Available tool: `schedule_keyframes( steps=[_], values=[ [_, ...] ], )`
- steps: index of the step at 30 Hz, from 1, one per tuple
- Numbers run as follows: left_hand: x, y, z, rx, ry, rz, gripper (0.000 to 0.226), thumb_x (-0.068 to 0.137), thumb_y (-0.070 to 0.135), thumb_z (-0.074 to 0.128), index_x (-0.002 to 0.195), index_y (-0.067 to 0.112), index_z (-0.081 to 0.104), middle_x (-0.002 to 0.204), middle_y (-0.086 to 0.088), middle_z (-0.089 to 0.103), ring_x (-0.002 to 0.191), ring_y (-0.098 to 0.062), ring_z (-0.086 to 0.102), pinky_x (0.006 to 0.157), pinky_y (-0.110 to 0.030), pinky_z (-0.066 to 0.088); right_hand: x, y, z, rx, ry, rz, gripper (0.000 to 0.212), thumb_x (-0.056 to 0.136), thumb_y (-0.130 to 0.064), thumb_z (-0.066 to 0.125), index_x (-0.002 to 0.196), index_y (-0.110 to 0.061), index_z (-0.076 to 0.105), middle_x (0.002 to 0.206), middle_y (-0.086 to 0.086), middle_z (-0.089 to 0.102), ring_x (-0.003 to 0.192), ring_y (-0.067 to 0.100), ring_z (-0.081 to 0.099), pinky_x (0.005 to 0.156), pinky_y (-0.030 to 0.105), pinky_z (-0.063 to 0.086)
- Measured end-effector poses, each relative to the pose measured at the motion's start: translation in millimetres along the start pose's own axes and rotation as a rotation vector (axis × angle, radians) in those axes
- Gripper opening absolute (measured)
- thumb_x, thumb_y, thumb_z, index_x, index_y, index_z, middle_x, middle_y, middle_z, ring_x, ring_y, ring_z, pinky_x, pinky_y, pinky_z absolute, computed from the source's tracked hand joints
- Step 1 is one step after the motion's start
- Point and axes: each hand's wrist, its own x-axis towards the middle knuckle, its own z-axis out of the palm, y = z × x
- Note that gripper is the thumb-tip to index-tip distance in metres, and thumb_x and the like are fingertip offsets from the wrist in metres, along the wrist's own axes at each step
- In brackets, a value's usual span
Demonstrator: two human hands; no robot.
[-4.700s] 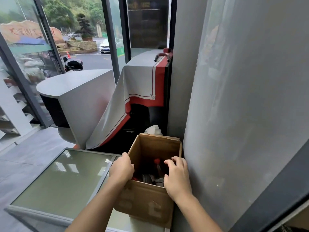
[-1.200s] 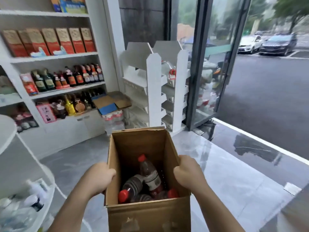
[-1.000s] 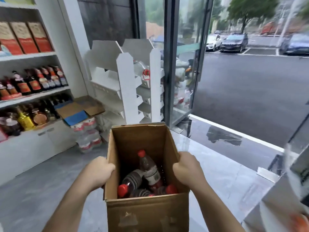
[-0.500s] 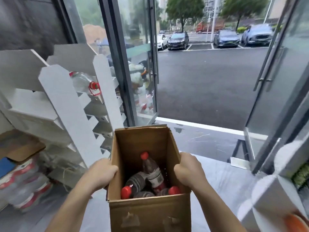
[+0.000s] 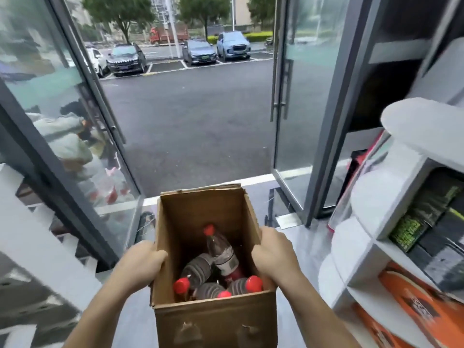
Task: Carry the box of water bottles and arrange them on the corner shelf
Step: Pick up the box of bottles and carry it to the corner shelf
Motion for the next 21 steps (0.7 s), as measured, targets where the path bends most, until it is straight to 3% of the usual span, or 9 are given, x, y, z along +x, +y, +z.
schedule_keyframes(
  steps=[3, 7, 9, 13, 16, 18, 21],
  values=[
    [77.4, 16.4, -16.0, 0.111, -0.066, 0.133, 0.033, 0.086, 0.015, 0.055, 0.058, 0.001, 0.063, 0.065, -0.013, 0.065, 0.065, -0.027, 0.064, 0.056, -0.034, 0.048, 32.0, -17.8, 5.9, 0.030, 0.108, 0.100, 0.015, 0.081, -0.005, 0.048, 0.079, -0.019, 0.051, 0.096, 0.012, 0.068, 0.075, 0.030, 0.051, 0.064, 0.027, 0.037],
    [166.8, 44.0, -16.5, 0.164, -0.125, 0.262, 0.030, 0.084, 0.017, 0.057, 0.059, 0.001, 0.061, 0.064, -0.014, 0.066, 0.066, -0.030, 0.064, 0.063, -0.035, 0.050, 79.6, -26.5, 7.4, 0.001, 0.219, 0.220, 0.016, 0.085, -0.005, 0.049, 0.096, -0.015, 0.054, 0.110, 0.016, 0.066, 0.096, 0.036, 0.061, 0.067, 0.027, 0.036],
    [211.0, 63.2, -9.8, 0.148, -0.155, 0.324, 0.032, 0.083, 0.015, 0.058, 0.053, 0.005, 0.056, 0.059, -0.013, 0.063, 0.060, -0.028, 0.061, 0.058, -0.033, 0.046, 112.9, -24.7, 10.0, -0.003, 0.266, 0.274, 0.023, 0.083, -0.005, 0.049, 0.103, -0.013, 0.059, 0.108, 0.016, 0.067, 0.089, 0.037, 0.058, 0.066, 0.027, 0.036],
    [277.3, 101.9, 5.2, 0.092, -0.226, 0.395, 0.035, 0.083, 0.011, 0.059, 0.049, 0.009, 0.052, 0.046, -0.005, 0.054, 0.047, -0.024, 0.054, 0.047, -0.028, 0.035, 178.3, -14.0, 6.1, -0.041, 0.332, 0.338, 0.017, 0.077, -0.005, 0.049, 0.090, -0.007, 0.061, 0.094, 0.016, 0.067, 0.076, 0.035, 0.053, 0.051, 0.027, 0.033],
    [326.6, 133.3, 12.8, 0.063, -0.280, 0.415, 0.032, 0.083, 0.009, 0.058, 0.051, 0.007, 0.054, 0.047, -0.006, 0.055, 0.046, -0.023, 0.054, 0.048, -0.027, 0.037, 228.3, -15.3, -6.8, -0.078, 0.394, 0.367, 0.009, 0.075, -0.003, 0.049, 0.074, -0.011, 0.049, 0.091, 0.016, 0.066, 0.077, 0.035, 0.055, 0.054, 0.028, 0.031],
    [362.6, 153.8, 17.4, 0.060, -0.299, 0.434, 0.030, 0.084, 0.011, 0.057, 0.056, -0.001, 0.058, 0.054, -0.012, 0.063, 0.052, -0.028, 0.061, 0.052, -0.031, 0.045, 260.1, -16.2, -14.0, -0.081, 0.435, 0.397, 0.026, 0.078, -0.002, 0.049, 0.062, -0.017, 0.034, 0.087, 0.012, 0.065, 0.073, 0.031, 0.046, 0.047, 0.027, 0.025],
    [414.7, 189.9, 23.6, 0.075, -0.325, 0.493, 0.028, 0.083, 0.014, 0.057, 0.059, -0.001, 0.060, 0.059, -0.013, 0.066, 0.056, -0.029, 0.064, 0.055, -0.035, 0.047, 301.5, -16.8, -24.0, -0.063, 0.475, 0.455, 0.037, 0.078, 0.000, 0.047, 0.059, -0.021, 0.022, 0.062, 0.000, 0.040, 0.071, 0.032, 0.041, 0.044, 0.024, 0.019]
  ],
)
